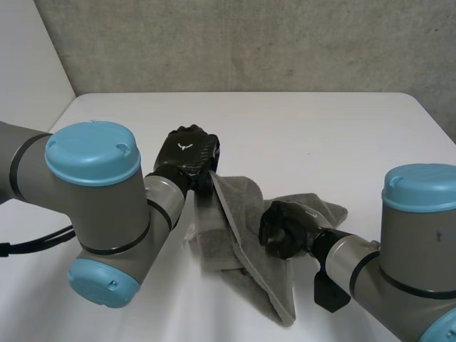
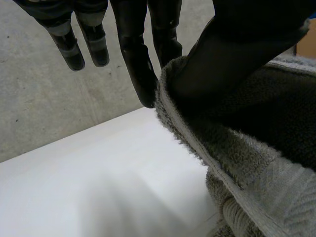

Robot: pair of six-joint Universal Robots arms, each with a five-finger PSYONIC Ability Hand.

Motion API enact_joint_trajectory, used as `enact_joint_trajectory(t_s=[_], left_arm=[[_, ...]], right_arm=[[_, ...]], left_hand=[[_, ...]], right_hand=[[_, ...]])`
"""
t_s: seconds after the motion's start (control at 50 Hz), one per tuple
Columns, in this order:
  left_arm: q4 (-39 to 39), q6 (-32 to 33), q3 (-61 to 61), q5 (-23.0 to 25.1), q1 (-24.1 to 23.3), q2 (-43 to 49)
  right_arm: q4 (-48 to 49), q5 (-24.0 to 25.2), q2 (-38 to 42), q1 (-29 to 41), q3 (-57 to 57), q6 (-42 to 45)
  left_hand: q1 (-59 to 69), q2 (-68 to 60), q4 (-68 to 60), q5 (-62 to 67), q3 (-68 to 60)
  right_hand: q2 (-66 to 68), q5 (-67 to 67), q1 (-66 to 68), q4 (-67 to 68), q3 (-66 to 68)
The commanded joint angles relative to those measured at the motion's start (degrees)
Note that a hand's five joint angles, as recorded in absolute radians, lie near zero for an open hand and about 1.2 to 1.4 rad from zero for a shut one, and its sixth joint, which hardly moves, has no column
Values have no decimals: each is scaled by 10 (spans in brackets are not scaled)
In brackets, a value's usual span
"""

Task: Fold the towel.

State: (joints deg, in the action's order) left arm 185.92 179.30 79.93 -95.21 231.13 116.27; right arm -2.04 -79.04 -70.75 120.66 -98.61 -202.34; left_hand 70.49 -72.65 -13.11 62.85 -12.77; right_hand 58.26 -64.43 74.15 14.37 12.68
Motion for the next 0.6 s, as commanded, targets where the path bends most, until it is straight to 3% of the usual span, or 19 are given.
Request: enact_joint_trajectory(t_s=[0.02,0.2,0.26,0.36,0.48,0.5,0.52,0.54,0.56,0.58,0.6], left_arm=[[-2,-3,2,31,9,-23],[-1,-3,15,42,63,-56],[0,-4,11,43,67,-60],[1,-10,1,42,75,-79],[13,-20,21,42,135,-109],[16,-21,25,43,144,-112],[16,-21,25,43,144,-112],[20,-21,29,43,153,-113],[22,-20,35,44,163,-113],[22,-20,35,44,163,-113],[23,-19,43,45,173,-113]], right_arm=[[28,5,-8,-4,14,-3],[30,31,-47,-38,56,16],[33,48,-49,-52,98,51],[32,28,-48,-83,171,160],[20,36,-33,-82,170,176],[11,44,-26,-82,164,185],[0,52,-23,-82,155,198],[0,52,-23,-82,155,198],[-12,58,-22,-81,142,219],[-23,60,-22,-81,130,241],[-23,60,-22,-81,130,241]], left_hand=[[68,-47,31,45,28],[62,-40,31,38,28],[58,-37,31,35,28],[57,-35,31,33,28],[53,-32,31,30,28],[52,-30,31,28,28],[52,-30,31,28,28],[52,-30,31,28,28],[52,-30,31,28,28],[52,-30,31,28,28],[48,-27,31,25,28]], right_hand=[[217,-56,58,-44,-27],[217,-56,58,-44,-27],[217,-56,58,-44,-27],[217,-56,58,-44,-27],[217,-56,58,-44,-27],[80,82,-79,-44,-27],[-180,341,-339,-44,-27],[-182,344,-341,-44,-27],[-404,566,-563,-44,-27],[-483,644,-642,-44,-27],[-483,644,-642,-44,-27]])
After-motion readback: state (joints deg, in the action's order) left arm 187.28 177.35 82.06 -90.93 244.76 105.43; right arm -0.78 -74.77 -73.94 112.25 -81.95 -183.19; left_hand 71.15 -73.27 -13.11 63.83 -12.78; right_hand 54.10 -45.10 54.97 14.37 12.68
